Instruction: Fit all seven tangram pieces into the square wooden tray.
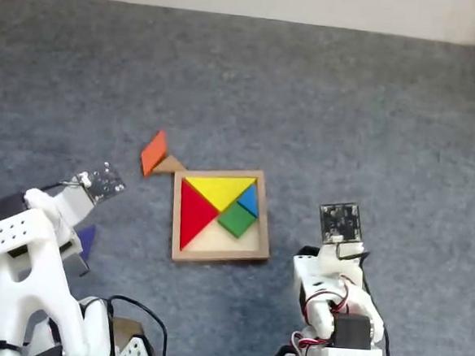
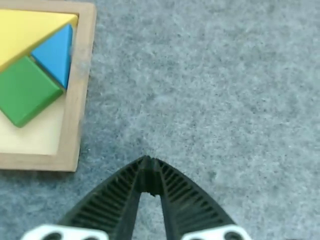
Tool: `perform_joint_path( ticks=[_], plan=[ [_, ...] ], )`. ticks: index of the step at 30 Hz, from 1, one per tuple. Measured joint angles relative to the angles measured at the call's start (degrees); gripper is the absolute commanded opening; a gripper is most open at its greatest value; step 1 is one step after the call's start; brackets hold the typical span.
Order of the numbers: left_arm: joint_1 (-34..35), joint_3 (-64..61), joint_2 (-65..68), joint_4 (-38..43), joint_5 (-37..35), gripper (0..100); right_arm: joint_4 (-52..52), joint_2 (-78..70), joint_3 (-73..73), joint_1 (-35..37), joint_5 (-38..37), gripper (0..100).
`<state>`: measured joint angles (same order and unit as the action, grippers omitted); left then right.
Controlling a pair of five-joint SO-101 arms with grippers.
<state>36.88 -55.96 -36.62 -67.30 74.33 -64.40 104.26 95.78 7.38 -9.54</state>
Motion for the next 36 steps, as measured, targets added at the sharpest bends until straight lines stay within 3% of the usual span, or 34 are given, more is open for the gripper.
perform_joint_path(
  ticks=[13,28,36],
  plan=[
    [2.81,-10.81,0.0,14.68,0.88,31,0.0,0.0,0.0,0.0,0.0,0.5],
    [0.88,-19.25,-1.32,25.85,1.49,30,0.0,0.0,0.0,0.0,0.0,0.5],
    [-0.53,-19.96,-1.41,26.81,1.49,30,0.0,0.0,0.0,0.0,0.0,0.5]
  ],
)
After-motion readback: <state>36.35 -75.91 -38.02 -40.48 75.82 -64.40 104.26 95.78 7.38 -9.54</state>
